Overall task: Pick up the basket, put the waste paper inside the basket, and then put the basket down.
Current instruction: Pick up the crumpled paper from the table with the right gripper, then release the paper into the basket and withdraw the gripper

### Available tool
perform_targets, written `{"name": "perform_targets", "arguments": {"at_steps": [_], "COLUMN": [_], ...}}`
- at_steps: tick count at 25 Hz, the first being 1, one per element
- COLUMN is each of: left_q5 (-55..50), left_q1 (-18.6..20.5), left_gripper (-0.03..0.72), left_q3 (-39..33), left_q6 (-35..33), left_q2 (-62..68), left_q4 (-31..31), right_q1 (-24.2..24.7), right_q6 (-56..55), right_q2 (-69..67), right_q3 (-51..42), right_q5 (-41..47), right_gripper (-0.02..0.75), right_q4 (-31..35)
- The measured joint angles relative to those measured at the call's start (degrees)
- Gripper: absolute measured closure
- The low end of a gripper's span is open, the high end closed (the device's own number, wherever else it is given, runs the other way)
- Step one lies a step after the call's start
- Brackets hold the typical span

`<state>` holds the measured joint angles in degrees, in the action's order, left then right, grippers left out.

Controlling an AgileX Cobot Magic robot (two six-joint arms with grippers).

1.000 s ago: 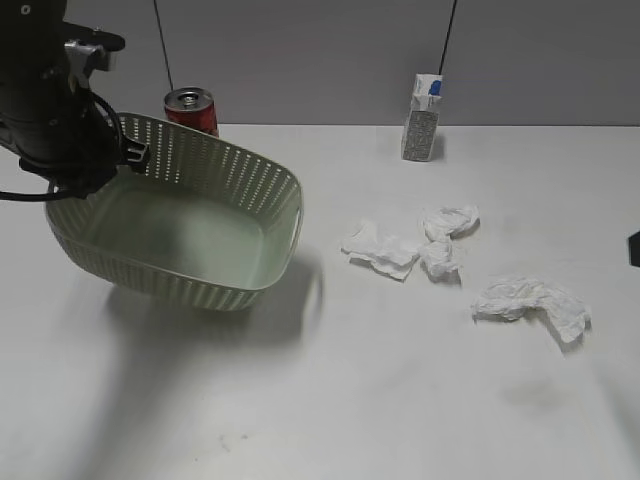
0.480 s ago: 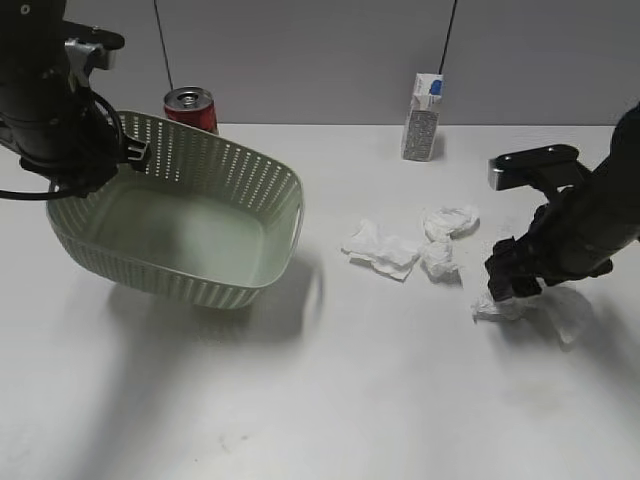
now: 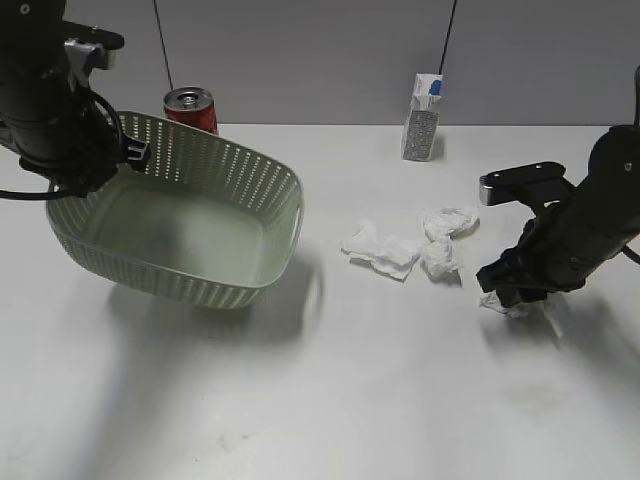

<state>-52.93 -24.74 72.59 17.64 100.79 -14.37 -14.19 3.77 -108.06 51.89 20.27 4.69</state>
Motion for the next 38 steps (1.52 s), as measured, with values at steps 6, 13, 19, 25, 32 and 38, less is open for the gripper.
{"name": "perform_targets", "arguments": {"at_steps": [6, 13, 19, 25, 32, 38], "left_q5": [-0.09, 0.7, 0.74, 1.32, 1.43, 1.49], "left_q1": [0.0, 0.0, 0.0, 0.0, 0.0, 0.0], "left_gripper": [0.688, 0.688, 0.688, 0.688, 0.688, 0.688], "left_q3": [0.0, 0.0, 0.0, 0.0, 0.0, 0.0], "left_q6": [0.0, 0.0, 0.0, 0.0, 0.0, 0.0], "left_q2": [0.0, 0.0, 0.0, 0.0, 0.0, 0.0], "left_q4": [1.41, 2.39, 3.11, 4.59, 4.6, 4.73], "right_q1": [-0.39, -10.36, -20.75, -27.9, -28.09, -21.45], "right_q6": [1.44, 9.81, 10.9, 13.32, 13.87, 10.1], "right_q2": [1.67, 14.78, 17.06, 7.29, -1.44, 2.98], "right_q3": [0.0, 3.0, 15.88, 23.01, 29.99, 33.94], "right_q5": [0.09, -1.5, -3.13, -4.56, 3.47, 9.07], "right_gripper": [0.701, 0.704, 0.704, 0.685, 0.138, 0.126], "right_q4": [0.0, 0.0, 5.91, 10.96, 12.42, 9.54]}}
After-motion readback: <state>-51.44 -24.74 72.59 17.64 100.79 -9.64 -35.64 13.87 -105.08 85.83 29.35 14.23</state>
